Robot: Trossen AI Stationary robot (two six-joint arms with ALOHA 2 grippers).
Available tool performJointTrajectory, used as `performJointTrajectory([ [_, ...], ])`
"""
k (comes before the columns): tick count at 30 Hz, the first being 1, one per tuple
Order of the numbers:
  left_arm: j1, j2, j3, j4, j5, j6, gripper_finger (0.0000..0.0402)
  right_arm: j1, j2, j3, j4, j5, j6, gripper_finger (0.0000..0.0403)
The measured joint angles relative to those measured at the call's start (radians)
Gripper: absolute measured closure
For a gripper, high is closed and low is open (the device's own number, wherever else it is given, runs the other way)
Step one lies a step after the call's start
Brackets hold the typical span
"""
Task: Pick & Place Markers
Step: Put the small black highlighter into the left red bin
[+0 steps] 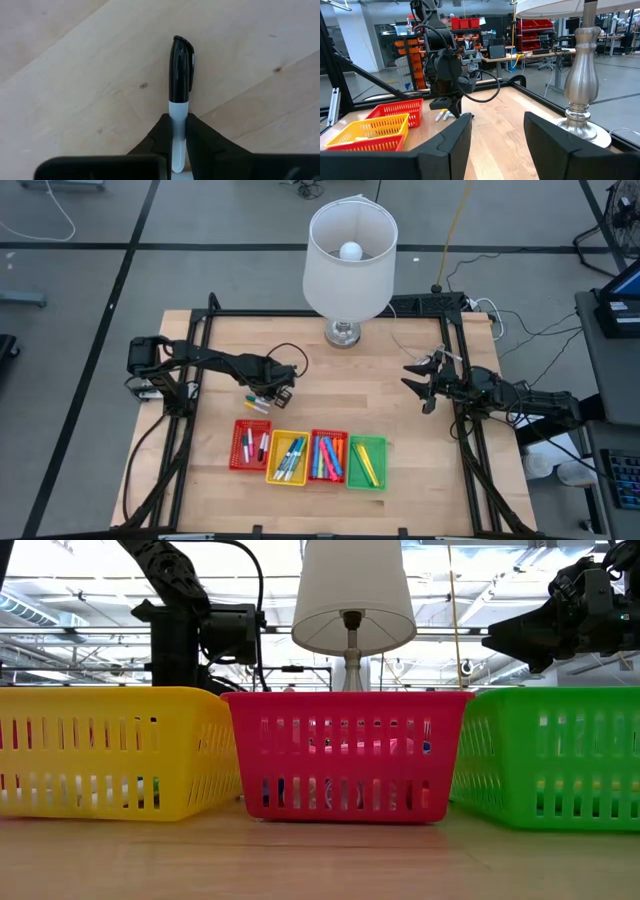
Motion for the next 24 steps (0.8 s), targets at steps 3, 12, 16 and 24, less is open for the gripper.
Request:
performJointTrajectory([
  [3, 0.0, -0.002, 0.005, -0.003, -0.009, 0.009, 0.0355, 0.0, 0.0, 0.0, 0.0, 0.0, 0.0, 0.0234],
  [12, -0.024, -0.06, 0.072, -0.11, -0.007, 0.058, 0.0369, 0.0, 0.0, 0.0, 0.002, 0.0, 0.0, 0.0234],
  [16, -0.068, -0.115, 0.13, -0.205, -0.007, 0.035, 0.0369, 0.0, 0.001, 0.0, 0.009, 0.0, 0.0, 0.0234],
  [24, -0.229, -0.211, 0.219, -0.27, -0.023, -0.093, 0.0367, 0.0, 0.002, 0.0, 0.015, 0.0, 0.0, 0.0234],
])
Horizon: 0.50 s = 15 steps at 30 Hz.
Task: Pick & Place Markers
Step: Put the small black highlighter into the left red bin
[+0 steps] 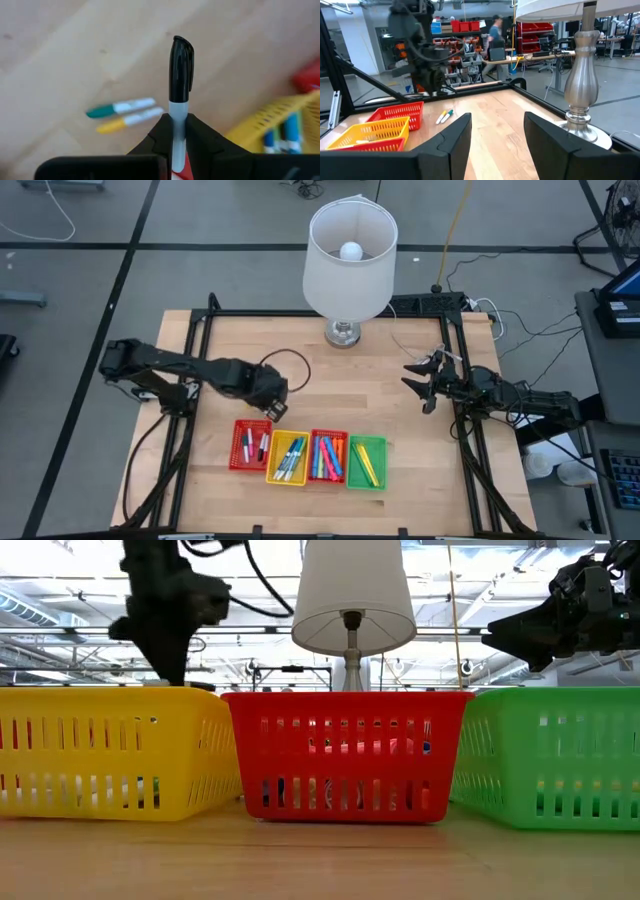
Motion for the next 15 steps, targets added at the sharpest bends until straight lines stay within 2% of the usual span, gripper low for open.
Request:
performJointTrajectory([
  [3, -0.082, -0.019, -0.001, -0.004, 0.026, -0.112, 0.0368, 0.0, 0.0, 0.0, 0.0, 0.0, 0.0, 0.0234],
  [6, -0.182, -0.017, 0.0, -0.021, 0.126, -0.244, 0.0361, 0.0, 0.0, 0.0, 0.002, 0.0, 0.0, 0.0234],
  [10, -0.328, -0.011, 0.0, -0.073, 0.227, -0.514, 0.0368, 0.0, 0.0, 0.0, 0.001, 0.0, 0.0, 0.0234],
  [15, -0.45, -0.009, -0.001, -0.109, 0.17, -0.777, 0.0368, 0.0, 0.0, 0.0, 0.0, 0.0, 0.0, 0.0234],
])
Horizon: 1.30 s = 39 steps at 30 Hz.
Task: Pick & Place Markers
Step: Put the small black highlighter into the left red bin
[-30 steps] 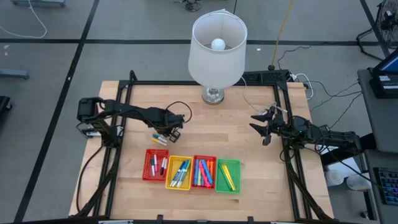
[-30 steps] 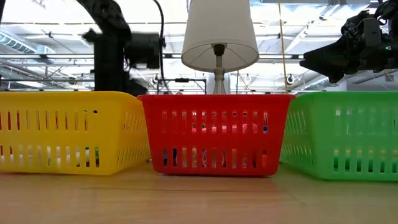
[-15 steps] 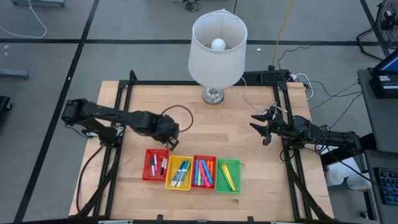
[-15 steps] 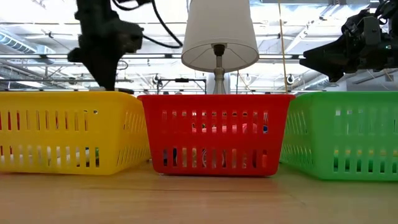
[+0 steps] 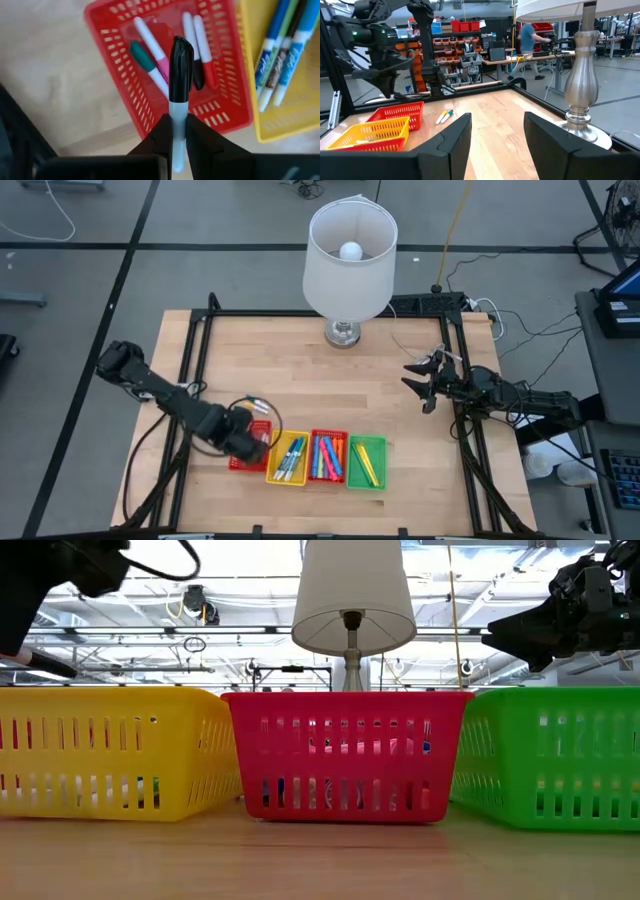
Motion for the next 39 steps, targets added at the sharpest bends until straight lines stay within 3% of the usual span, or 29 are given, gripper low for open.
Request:
performJointTrajectory([
  [7, -0.029, 0.0, -0.007, -0.021, -0.045, -0.162, 0.0353, 0.0, 0.0, 0.0, 0.0, 0.0, 0.0, 0.0234],
  [28, -0.017, 0.0, -0.016, -0.014, -0.059, -0.133, 0.0357, 0.0, 0.0, 0.0, 0.0, 0.0, 0.0, 0.0234],
  [39, -0.017, 0.0, -0.016, -0.014, -0.061, -0.102, 0.0299, 0.0, 0.0, 0.0, 0.0, 0.0, 0.0, 0.0234],
])
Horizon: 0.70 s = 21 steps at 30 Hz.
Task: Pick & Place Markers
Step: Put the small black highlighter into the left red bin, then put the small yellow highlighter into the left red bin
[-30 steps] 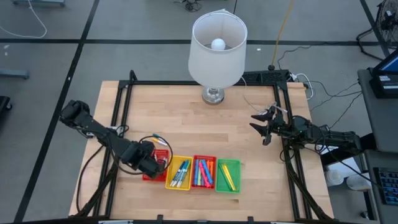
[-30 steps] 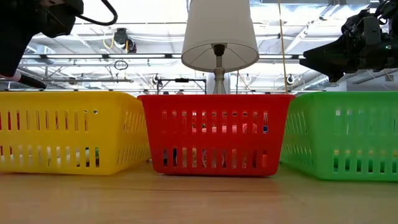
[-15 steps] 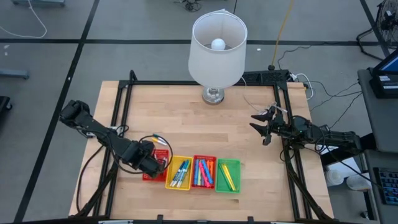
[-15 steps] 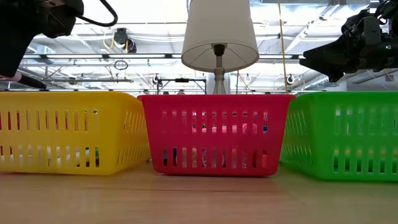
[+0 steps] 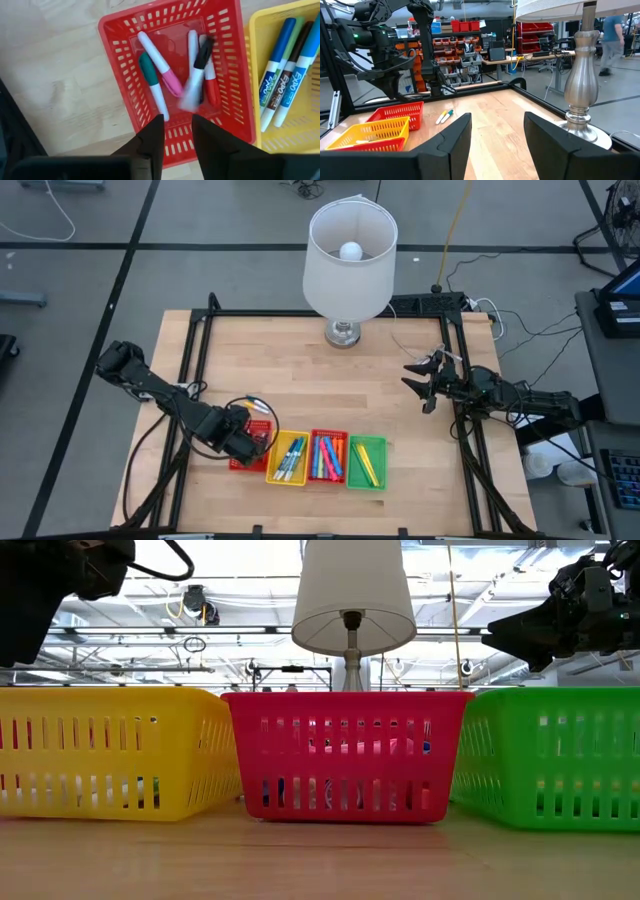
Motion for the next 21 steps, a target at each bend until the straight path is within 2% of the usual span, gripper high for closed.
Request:
performJointTrajectory([
  [6, 0.0, 0.0, 0.0, -0.001, -0.03, 0.046, 0.0283, 0.0, 0.0, 0.0, 0.0, 0.0, 0.0, 0.0234],
  [11, 0.03, 0.0, 0.0, -0.008, -0.104, 0.178, 0.0282, 0.0, 0.0, 0.0, 0.0, 0.0, 0.0, 0.0234],
  [17, 0.122, 0.0, 0.0, -0.167, -0.229, 0.284, 0.0282, 0.0, 0.0, 0.0, 0.0, 0.0, 0.0, 0.0234],
  [21, 0.204, 0.0, 0.0, -0.241, -0.226, 0.303, 0.0299, 0.0, 0.0, 0.0, 0.0, 0.0, 0.0, 0.0234],
])
